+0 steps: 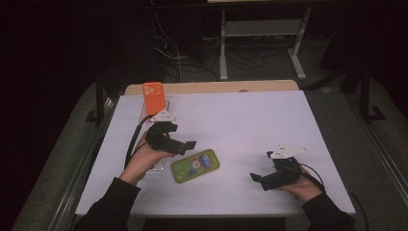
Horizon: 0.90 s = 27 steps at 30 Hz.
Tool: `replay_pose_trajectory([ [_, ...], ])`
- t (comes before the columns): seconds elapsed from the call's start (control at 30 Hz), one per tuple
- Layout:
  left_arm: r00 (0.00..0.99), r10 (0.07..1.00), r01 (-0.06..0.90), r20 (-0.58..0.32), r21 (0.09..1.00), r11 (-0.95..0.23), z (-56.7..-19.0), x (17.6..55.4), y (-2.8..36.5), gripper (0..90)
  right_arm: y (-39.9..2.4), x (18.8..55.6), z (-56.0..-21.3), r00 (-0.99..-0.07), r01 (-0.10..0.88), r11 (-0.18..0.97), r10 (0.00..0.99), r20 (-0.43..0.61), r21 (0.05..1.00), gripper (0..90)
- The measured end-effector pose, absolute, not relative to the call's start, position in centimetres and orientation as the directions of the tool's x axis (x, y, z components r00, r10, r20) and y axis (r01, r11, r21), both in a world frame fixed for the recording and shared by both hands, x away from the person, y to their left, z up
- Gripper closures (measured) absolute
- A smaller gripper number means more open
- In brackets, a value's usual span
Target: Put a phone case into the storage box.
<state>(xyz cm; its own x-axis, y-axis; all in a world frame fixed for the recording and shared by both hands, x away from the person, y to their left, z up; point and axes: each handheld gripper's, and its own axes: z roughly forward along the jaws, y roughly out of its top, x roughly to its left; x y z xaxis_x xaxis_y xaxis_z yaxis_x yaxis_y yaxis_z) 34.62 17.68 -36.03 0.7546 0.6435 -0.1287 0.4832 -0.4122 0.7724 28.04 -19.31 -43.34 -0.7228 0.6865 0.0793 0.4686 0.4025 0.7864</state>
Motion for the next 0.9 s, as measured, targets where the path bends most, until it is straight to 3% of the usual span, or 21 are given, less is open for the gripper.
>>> replay_pose_trajectory([
  [0.23,0.768,0.626,0.487,-0.135,0.758,-0.434,-37.3,34.1,15.6,6.8,-19.4,27.9,-43.4,-0.725,0.466,0.402,0.685,0.08,0.788,0.0],
  [0.4,0.77,0.622,0.496,-0.142,0.746,-0.444,-38.1,34.7,14.2,19.0,-19.5,28.0,-43.4,-0.728,0.462,0.405,0.682,0.076,0.789,0.0],
  [0.57,0.76,0.636,0.508,-0.133,0.732,-0.453,-39.2,35.5,13.1,39.1,-19.4,28.0,-43.4,-0.726,0.47,0.403,0.682,0.085,0.785,0.0],
  [0.83,0.712,0.692,0.555,-0.122,0.7,-0.448,-41.0,37.1,12.6,81.2,-19.4,28.0,-43.5,-0.73,0.465,0.408,0.679,0.08,0.785,0.0],
  [0.9,0.698,0.707,0.569,-0.114,0.687,-0.452,-41.4,37.4,12.5,87.3,-19.4,28.0,-43.5,-0.729,0.465,0.408,0.68,0.079,0.786,0.0],
])
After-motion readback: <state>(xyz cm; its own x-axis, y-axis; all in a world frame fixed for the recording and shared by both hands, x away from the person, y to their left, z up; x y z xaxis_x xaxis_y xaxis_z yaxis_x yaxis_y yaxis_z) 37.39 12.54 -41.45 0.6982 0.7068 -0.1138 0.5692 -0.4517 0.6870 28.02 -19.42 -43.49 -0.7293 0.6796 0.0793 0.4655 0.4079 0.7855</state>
